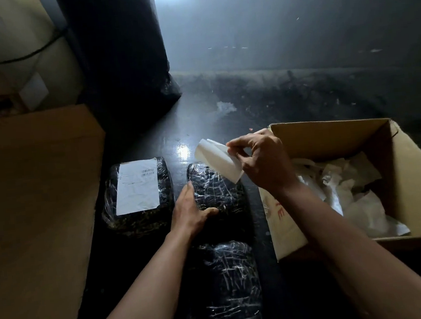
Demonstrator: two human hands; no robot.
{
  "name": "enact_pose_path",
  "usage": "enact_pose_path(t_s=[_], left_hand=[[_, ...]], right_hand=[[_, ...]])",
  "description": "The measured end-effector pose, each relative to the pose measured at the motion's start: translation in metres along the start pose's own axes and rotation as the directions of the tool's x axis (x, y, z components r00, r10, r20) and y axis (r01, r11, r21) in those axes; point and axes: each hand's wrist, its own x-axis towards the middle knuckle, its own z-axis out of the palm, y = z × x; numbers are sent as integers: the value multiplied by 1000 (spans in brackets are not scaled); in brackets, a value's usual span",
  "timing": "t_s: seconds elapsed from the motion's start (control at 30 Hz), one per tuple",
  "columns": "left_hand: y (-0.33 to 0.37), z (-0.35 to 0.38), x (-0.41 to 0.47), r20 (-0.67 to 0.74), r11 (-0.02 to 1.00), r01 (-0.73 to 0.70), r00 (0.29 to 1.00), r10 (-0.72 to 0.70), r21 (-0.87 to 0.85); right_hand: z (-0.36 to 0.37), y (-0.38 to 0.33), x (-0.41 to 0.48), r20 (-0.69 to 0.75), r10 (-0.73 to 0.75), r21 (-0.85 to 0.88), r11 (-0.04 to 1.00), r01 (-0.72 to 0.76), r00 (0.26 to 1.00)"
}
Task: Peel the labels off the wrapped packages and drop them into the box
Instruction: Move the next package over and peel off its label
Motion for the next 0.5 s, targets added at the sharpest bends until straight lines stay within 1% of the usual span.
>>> enact_pose_path(t_s=[0.1, 0.2, 0.27, 0.4, 0.5], left_hand=[[20, -20, -9, -51, 995, -84, 995, 87, 52], [44, -39, -20, -79, 984, -156, 984, 162, 83], [64, -49, -28, -87, 971, -211, 971, 221, 109], [105, -57, -44, -75, 948, -291, 950, 302, 130], [134, -56, -55, -81, 936, -332, 936, 342, 116]], right_hand=[[-21, -7, -6, -3, -29, -71, 997, 29, 1000], [-51, -12, -10, -8, -24, -80, 997, 23, 1000], [-71, -12, -13, -3, 1, -102, 995, -1, 1000], [-115, -9, -23, 24, 67, -239, 969, -60, 997], [-147, -3, -34, 32, 147, -338, 933, -128, 989]])
